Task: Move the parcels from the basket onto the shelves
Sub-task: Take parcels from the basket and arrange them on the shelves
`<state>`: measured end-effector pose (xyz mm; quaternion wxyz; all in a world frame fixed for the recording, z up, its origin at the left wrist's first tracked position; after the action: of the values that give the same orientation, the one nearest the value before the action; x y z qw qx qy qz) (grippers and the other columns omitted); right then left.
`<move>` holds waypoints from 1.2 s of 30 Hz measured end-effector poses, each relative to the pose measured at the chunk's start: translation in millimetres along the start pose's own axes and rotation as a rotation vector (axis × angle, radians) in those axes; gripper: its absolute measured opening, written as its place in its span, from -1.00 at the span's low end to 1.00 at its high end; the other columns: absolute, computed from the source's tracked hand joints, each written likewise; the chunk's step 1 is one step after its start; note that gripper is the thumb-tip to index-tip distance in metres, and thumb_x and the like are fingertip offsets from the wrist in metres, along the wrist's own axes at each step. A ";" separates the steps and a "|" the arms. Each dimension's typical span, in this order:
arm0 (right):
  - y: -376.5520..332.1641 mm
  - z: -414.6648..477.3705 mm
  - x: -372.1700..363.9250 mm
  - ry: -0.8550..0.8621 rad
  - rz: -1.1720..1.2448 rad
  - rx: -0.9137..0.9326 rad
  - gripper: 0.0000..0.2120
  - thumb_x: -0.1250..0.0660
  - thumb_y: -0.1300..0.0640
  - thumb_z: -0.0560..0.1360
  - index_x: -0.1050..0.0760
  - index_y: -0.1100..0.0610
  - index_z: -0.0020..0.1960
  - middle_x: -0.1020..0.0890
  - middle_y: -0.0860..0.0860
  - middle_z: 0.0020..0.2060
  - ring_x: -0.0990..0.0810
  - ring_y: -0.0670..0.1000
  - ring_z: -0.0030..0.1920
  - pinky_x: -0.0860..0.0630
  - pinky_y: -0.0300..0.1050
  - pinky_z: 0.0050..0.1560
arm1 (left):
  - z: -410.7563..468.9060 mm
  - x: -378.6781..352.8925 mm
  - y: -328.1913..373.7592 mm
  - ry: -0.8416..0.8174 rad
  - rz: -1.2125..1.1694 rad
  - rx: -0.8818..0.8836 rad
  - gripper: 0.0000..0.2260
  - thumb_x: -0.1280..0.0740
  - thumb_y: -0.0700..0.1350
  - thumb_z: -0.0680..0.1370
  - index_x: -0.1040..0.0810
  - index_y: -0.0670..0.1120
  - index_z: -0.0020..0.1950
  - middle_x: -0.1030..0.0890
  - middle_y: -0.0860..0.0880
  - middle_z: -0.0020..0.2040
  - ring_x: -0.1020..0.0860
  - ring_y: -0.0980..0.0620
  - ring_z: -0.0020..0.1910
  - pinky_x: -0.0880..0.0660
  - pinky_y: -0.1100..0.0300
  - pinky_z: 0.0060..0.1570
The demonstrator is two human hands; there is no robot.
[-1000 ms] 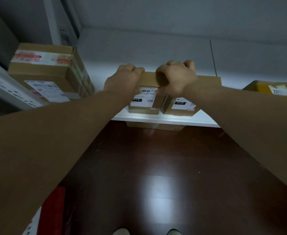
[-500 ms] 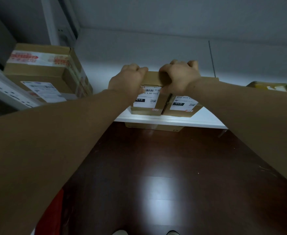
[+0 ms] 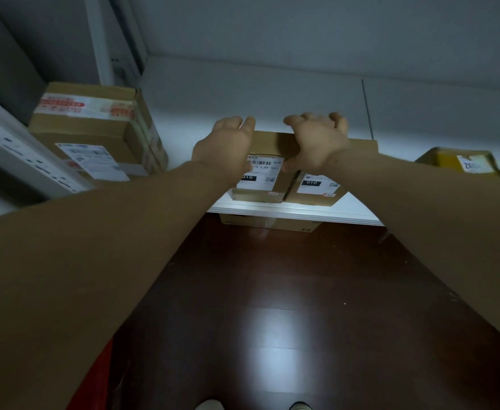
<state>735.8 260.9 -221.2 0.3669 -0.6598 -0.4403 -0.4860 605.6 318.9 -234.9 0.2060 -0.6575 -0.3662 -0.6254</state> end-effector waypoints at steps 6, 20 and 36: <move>-28.3 -37.8 19.6 0.087 0.039 0.020 -0.22 -0.43 -0.04 0.44 -0.12 0.04 0.53 -0.28 0.08 0.44 -0.20 0.12 0.46 0.16 0.11 0.47 | -41.6 24.4 -21.2 -0.021 -0.007 0.048 -0.30 -0.35 -0.10 0.55 -0.01 -0.12 0.56 -0.20 -0.12 0.50 -0.13 -0.09 0.49 -0.34 -0.03 0.32; -281.3 -189.7 20.5 -0.171 0.000 0.547 -0.37 -0.34 -0.10 0.50 -0.18 -0.03 0.49 -0.31 0.01 0.42 -0.22 0.03 0.45 0.15 0.04 0.47 | -372.8 69.1 -151.9 -0.046 -0.211 0.652 -0.47 -0.20 -0.09 0.61 -0.10 -0.07 0.55 -0.23 -0.06 0.48 -0.18 -0.06 0.46 -0.29 0.07 0.33; -610.8 -322.2 -115.8 -0.503 -0.229 0.981 -0.45 -0.31 -0.02 0.51 -0.26 -0.04 0.46 -0.36 0.01 0.38 -0.32 0.05 0.38 -0.20 0.01 0.41 | -737.0 -32.2 -326.8 -0.158 -0.539 1.411 -0.49 -0.25 -0.09 0.57 -0.20 -0.08 0.50 -0.37 -0.11 0.38 -0.40 -0.08 0.30 -0.43 0.10 0.16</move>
<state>44.4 150.6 -215.2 0.4593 -0.4553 -0.7575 -0.0886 -129.3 -14.1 -229.4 0.3909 -0.3005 -0.8410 -0.2226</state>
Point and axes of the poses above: each hand's wrist, its own z-axis towards the middle knuckle, its own x-axis out of the back of the hand, y = z × x, the point moved 4 cm from there along z, towards the middle knuckle
